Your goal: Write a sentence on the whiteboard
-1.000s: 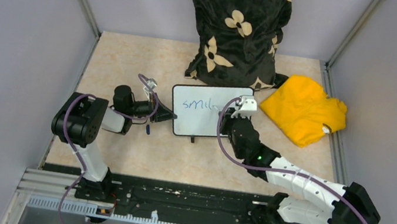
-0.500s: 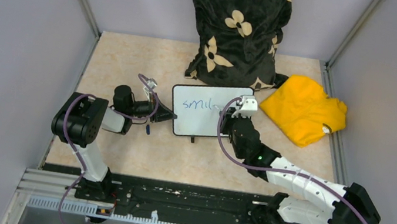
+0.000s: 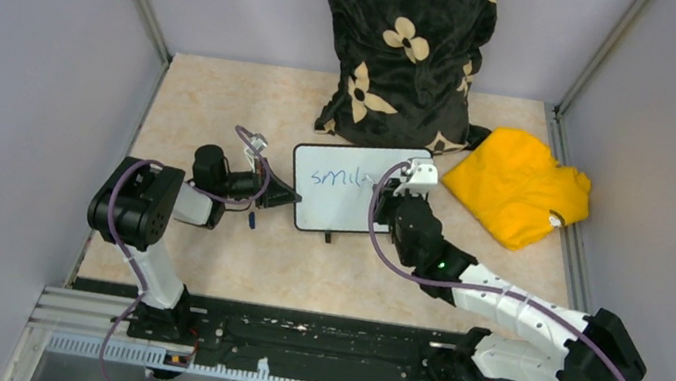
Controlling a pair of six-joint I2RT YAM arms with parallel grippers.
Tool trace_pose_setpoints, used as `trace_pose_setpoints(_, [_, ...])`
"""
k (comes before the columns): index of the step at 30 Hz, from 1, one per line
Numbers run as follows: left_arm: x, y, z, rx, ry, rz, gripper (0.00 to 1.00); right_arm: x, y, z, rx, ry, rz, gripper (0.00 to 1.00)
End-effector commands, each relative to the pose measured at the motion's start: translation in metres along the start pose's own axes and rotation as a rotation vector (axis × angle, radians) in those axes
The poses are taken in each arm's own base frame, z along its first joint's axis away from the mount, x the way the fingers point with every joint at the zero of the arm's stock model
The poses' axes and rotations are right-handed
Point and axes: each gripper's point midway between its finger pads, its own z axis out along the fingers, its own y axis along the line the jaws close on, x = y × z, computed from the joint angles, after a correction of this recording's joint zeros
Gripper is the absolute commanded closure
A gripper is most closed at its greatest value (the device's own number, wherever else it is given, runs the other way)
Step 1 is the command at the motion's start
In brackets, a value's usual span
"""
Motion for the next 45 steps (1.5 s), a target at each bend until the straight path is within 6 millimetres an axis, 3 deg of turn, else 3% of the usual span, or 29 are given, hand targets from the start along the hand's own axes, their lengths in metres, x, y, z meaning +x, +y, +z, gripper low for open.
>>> trace_pose_setpoints(1, [0.004, 0.003, 0.003, 0.0, 0.015, 0.004, 1.0, -0.028, 0.012, 0.006, -0.028, -0.06, 0.033, 1.0])
trace_pose_setpoints(11, [0.004, 0.003, 0.003, 0.002, 0.017, 0.001, 1.0, -0.01, 0.013, 0.006, -0.044, -0.01, 0.031, 1.0])
trace_pose_setpoints(24, [0.004, 0.003, 0.003, 0.001, 0.019, -0.003, 1.0, 0.012, -0.004, -0.005, -0.01, 0.043, 0.027, 1.0])
trace_pose_setpoints(38, [0.004, 0.004, 0.003, -0.001, 0.019, -0.005, 1.0, 0.0, -0.021, -0.01, 0.071, 0.002, 0.02, 1.0])
trace_pose_setpoints(45, [0.004, 0.004, 0.003, 0.0, 0.019, -0.004, 1.0, -0.009, -0.017, -0.015, 0.035, -0.017, 0.023, 1.0])
